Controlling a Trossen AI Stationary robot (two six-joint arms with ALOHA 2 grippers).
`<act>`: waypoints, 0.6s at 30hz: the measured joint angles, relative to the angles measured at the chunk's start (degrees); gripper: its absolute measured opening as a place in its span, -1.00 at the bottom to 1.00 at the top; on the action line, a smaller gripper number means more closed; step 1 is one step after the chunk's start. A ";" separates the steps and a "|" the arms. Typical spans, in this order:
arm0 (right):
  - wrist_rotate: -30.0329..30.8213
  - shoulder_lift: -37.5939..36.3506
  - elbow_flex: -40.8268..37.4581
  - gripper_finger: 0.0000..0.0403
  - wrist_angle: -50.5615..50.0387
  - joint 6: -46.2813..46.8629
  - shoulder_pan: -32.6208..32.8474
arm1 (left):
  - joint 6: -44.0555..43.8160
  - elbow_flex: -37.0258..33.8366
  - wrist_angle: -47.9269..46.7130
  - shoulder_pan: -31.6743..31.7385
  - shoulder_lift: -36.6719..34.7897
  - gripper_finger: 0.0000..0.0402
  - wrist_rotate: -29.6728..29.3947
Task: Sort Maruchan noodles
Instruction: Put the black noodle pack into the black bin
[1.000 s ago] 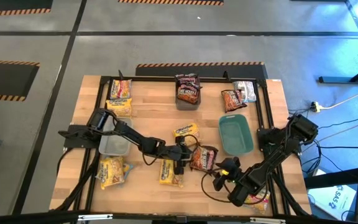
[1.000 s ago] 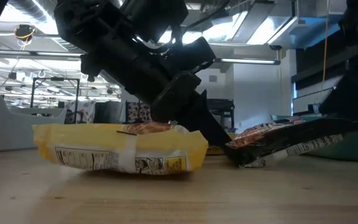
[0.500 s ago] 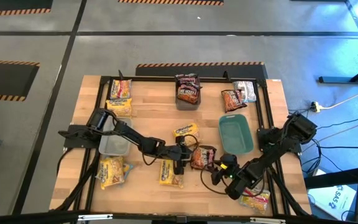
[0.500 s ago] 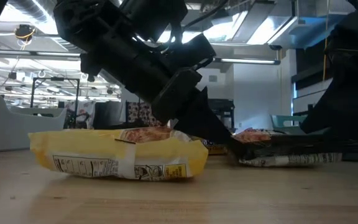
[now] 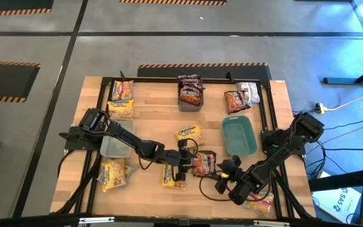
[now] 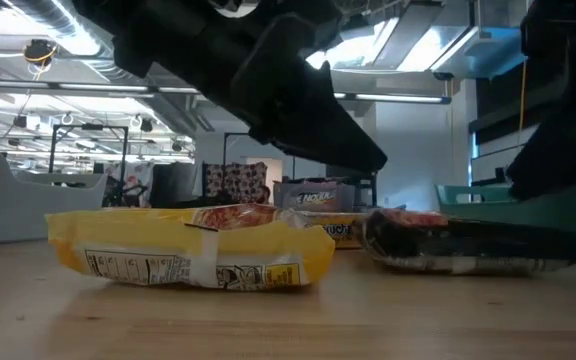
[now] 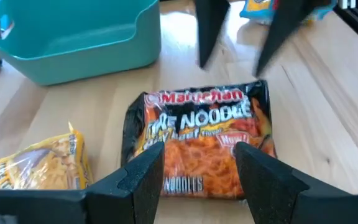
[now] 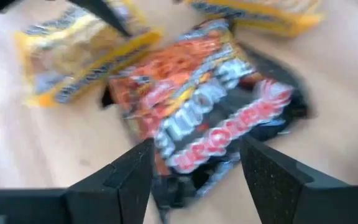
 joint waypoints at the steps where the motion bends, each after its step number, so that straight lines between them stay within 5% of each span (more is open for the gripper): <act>1: -0.12 -0.85 0.06 0.10 -1.98 -1.66 0.07 | -0.14 0.00 -0.02 0.14 0.14 -0.04 0.04; 7: -6.51 -2.31 0.31 0.10 -2.04 -12.61 -0.07 | -3.34 -0.09 -0.06 1.84 3.61 -0.04 2.80; 18: -4.48 -0.79 0.27 0.10 -3.00 -19.78 -0.69 | -4.72 0.02 -1.48 1.35 4.67 -0.04 2.92</act>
